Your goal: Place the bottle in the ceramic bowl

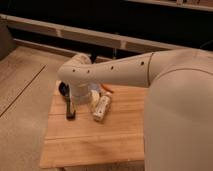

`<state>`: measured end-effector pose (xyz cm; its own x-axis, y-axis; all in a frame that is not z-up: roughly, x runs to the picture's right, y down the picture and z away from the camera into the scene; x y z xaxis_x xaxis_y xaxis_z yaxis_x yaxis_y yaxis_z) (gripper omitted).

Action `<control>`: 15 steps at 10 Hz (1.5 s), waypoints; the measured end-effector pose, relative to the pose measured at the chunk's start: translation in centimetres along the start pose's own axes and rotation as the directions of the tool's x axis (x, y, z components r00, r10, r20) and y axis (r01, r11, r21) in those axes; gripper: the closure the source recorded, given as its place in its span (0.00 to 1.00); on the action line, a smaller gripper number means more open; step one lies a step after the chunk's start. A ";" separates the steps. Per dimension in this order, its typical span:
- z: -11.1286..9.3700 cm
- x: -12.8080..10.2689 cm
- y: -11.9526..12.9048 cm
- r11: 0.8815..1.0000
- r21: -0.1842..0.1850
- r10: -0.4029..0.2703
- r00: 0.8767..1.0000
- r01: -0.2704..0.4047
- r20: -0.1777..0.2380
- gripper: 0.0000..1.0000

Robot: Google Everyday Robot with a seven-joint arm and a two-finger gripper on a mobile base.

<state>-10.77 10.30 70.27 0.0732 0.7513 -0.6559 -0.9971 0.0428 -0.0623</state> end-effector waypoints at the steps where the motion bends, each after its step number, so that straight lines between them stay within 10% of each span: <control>1: 0.0 0.0 0.0 1.000 0.000 0.000 1.000 0.000 0.000 0.35; 11: 0.0 -0.1 0.0 1.000 -0.002 0.002 1.000 -0.002 0.002 0.35; 15: -1.0 -5.2 -1.6 0.991 -0.093 0.105 0.986 -0.093 0.133 0.35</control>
<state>-9.53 5.70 73.04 -0.0349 0.8326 -0.5527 -0.9936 -0.0884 -0.0705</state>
